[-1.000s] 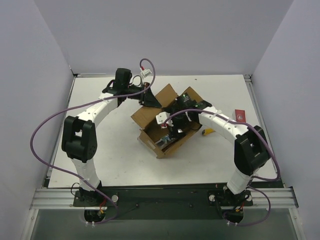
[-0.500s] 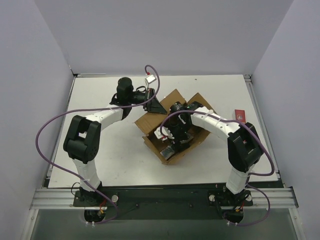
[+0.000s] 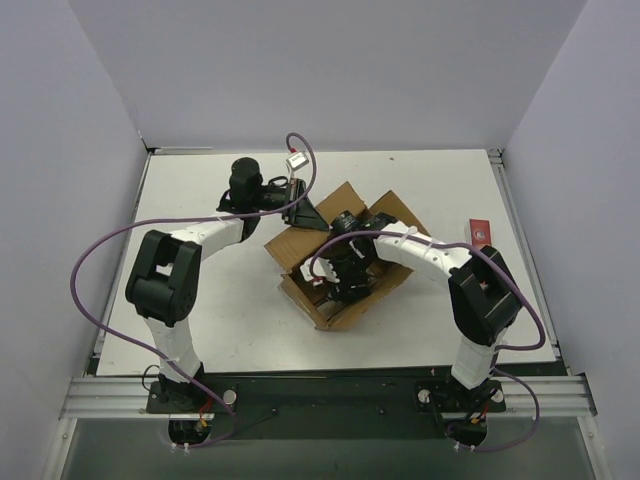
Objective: Unpack the express box
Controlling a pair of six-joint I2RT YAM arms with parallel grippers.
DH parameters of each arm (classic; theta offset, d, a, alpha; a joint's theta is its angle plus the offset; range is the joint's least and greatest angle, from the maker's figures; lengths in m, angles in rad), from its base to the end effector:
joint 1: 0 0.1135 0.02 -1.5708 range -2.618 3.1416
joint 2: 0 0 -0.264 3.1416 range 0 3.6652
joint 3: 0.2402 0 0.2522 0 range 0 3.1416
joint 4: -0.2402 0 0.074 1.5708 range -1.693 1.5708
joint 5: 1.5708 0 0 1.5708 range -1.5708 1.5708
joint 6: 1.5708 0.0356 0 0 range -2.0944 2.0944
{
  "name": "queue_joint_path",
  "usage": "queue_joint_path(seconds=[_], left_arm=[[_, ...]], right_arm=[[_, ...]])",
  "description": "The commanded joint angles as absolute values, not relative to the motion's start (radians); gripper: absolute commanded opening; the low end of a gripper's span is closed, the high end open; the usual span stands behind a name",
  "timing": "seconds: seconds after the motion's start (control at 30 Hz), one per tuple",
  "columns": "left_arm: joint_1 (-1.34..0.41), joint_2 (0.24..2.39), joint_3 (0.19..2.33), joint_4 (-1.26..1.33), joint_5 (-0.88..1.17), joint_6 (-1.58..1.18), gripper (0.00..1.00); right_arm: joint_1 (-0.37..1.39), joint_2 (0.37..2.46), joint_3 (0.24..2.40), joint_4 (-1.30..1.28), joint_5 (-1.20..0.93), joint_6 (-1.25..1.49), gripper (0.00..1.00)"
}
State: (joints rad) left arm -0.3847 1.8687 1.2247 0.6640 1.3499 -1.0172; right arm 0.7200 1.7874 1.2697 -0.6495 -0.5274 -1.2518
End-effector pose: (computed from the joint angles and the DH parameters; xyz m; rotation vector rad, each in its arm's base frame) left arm 0.3681 -0.1865 0.2684 0.7326 1.8973 -2.0002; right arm 0.2592 0.2511 0.2059 -2.2213 1.3007 0.5313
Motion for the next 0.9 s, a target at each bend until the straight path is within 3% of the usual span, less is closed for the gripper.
queue_joint_path(seconds=[0.0,0.07,0.17,0.2,0.23,0.37,0.4,0.57,0.67,0.8,0.87], left_arm=[[-0.42,1.769,1.282,0.842,1.315,-1.026,0.0],[-0.42,1.761,1.261,0.842,1.307,-1.012,0.0],[-0.42,1.753,1.241,0.842,1.298,-1.003,0.0],[-0.42,1.75,1.238,0.842,1.296,-1.002,0.0],[-0.42,1.747,1.235,0.842,1.296,-0.997,0.0],[-0.42,1.74,1.229,0.822,1.299,-0.979,0.0],[-0.419,1.74,1.226,0.815,1.298,-0.973,0.0],[-0.414,1.735,1.244,0.691,1.279,-0.87,0.0],[-0.407,1.723,1.288,0.452,1.244,-0.686,0.0],[-0.408,1.717,1.411,-0.1,1.116,-0.314,0.0],[-0.407,1.721,1.442,-0.156,1.053,-0.244,0.0]], right_arm=[[0.802,1.878,1.183,-0.71,-0.445,-1.173,0.51],[0.802,1.872,1.164,-0.71,-0.433,-1.175,0.44],[0.804,1.856,1.151,-0.713,-0.436,-1.167,0.24],[0.802,1.849,1.144,-0.713,-0.439,-1.163,0.12],[0.804,1.838,1.144,-0.713,-0.437,-1.149,0.09],[0.782,1.763,1.166,-0.715,-0.433,-1.111,0.05],[0.773,1.752,1.173,-0.715,-0.436,-1.101,0.0],[0.716,1.689,1.239,-0.718,-0.451,-1.042,0.0],[0.7,1.645,1.267,-0.715,-0.477,-1.002,0.0],[0.678,1.595,1.308,-0.703,-0.499,-0.934,0.0],[0.675,1.571,1.321,-0.693,-0.509,-0.92,0.0]])
